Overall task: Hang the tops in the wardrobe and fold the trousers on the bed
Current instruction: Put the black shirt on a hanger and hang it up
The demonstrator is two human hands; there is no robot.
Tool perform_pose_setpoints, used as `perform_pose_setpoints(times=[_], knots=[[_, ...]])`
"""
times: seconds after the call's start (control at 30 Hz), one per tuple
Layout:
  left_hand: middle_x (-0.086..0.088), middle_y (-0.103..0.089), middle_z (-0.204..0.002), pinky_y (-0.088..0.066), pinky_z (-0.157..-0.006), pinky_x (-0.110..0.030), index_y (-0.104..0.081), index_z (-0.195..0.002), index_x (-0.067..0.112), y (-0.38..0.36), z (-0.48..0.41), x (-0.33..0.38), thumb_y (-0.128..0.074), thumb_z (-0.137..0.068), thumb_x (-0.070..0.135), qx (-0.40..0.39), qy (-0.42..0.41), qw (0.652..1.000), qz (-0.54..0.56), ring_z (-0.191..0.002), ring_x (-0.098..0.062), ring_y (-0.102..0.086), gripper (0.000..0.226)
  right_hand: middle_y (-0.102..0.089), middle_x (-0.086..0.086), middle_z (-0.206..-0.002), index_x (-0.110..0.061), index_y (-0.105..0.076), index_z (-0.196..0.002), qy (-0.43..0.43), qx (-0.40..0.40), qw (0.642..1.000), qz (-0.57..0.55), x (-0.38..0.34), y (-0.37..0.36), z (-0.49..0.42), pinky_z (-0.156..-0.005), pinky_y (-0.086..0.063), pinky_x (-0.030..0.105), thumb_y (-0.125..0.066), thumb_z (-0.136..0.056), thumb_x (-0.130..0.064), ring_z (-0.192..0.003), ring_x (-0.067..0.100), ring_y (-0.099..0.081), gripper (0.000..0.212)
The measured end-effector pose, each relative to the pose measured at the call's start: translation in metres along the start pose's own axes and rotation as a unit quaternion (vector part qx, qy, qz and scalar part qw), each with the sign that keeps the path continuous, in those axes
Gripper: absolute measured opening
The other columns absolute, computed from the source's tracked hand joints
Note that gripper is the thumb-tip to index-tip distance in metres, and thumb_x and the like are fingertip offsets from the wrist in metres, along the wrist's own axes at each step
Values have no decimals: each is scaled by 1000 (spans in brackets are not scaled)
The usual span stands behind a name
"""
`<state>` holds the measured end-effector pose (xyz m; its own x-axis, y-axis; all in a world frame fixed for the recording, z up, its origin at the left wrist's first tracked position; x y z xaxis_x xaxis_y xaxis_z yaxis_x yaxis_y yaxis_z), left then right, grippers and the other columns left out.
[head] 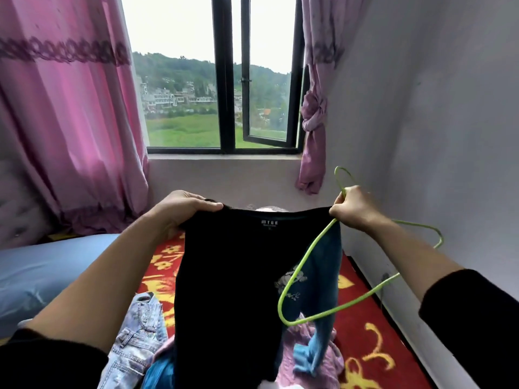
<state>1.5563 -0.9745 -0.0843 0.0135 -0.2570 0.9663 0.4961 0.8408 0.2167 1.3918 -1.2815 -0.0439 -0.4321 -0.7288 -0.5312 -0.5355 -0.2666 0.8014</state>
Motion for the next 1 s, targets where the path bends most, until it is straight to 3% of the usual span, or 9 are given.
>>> perform_pose_setpoints(times=[0.13,0.23,0.4,0.5,0.57,0.63,0.73,0.87,1.0], knots=[[-15,-71,-73,-58,-53,-29,-67,-89,-3,-31,2,-26,-69,-82,16,-15,64,986,155,-55,-21,-69,21,-67,10,-73,-7,-68,-68,-24,-67,997,-18,21,-35,8,-53,-38,26,-72,-74,-22,-72,24,-60,17],[-10,-68,-59,-55,-46,-26,-61,-77,3,-54,0,-36,-58,-91,19,-32,103,971,215,-47,-19,-66,21,-54,4,-59,-12,-58,-61,-71,-137,978,-137,33,-55,10,-52,-35,28,-63,-86,-27,-56,17,-48,29],[-9,-66,-57,-55,-45,-26,-60,-79,4,-74,-6,-50,-60,-90,16,-11,114,970,214,-46,-19,-65,17,-49,5,-62,-10,-51,-67,-71,-55,947,-309,41,-36,4,-47,-37,20,-37,-102,-20,-55,15,-44,40],[-10,-67,-58,-54,-44,-27,-62,-80,3,-82,-9,-58,-62,-88,14,-14,119,971,207,-45,-19,-65,14,-54,5,-78,-14,-57,-73,-11,-77,976,-205,40,-41,7,-77,-44,32,-34,-103,-37,-79,18,-50,44],[-10,-68,-59,-54,-44,-26,-63,-82,2,-85,-10,-60,-63,-88,14,-15,118,972,203,-45,-19,-65,12,-51,6,-99,-21,-64,-87,14,-107,991,-75,43,-53,9,-102,-32,44,-32,-101,-47,-103,19,-42,44],[-9,-68,-60,-54,-44,-26,-64,-85,3,-84,-13,-61,-64,-87,13,-3,110,974,200,-46,-18,-65,11,-52,3,-99,-19,-63,-105,46,-132,988,-69,37,-62,14,-99,-36,40,-33,-102,-45,-102,15,-49,40],[-8,-68,-61,-54,-45,-27,-66,-85,5,-81,-14,-61,-64,-86,11,15,100,973,207,-46,-17,-65,6,-63,8,-89,-9,-63,-104,64,-92,986,-122,30,-57,13,-76,-48,35,-40,-103,-30,-81,24,-59,31],[-9,-68,-60,-54,-45,-26,-66,-77,5,-80,-9,-57,-69,-78,5,9,95,978,186,-46,-18,-65,3,-58,11,-79,-12,-57,-113,-68,-112,878,-461,34,-68,13,-46,-49,23,-36,-104,-18,-61,19,-57,23],[-13,-60,-59,-53,-43,-26,-57,-69,1,-74,-9,-56,-63,-69,-10,39,87,985,147,-41,-21,-60,12,-41,-3,-62,-14,-64,-99,-96,-57,792,-600,24,-65,10,-38,-26,16,-49,-98,-21,-44,5,-37,17]])
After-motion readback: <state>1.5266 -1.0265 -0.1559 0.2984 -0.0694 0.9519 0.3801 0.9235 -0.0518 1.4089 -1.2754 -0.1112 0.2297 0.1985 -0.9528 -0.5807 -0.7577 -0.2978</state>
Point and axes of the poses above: each hand's wrist, its own z-axis away from the middle knuckle, its own y-axis out of the back of the hand, x = y × z, the point moved 10 cm from there along -z, towards the middle knuckle
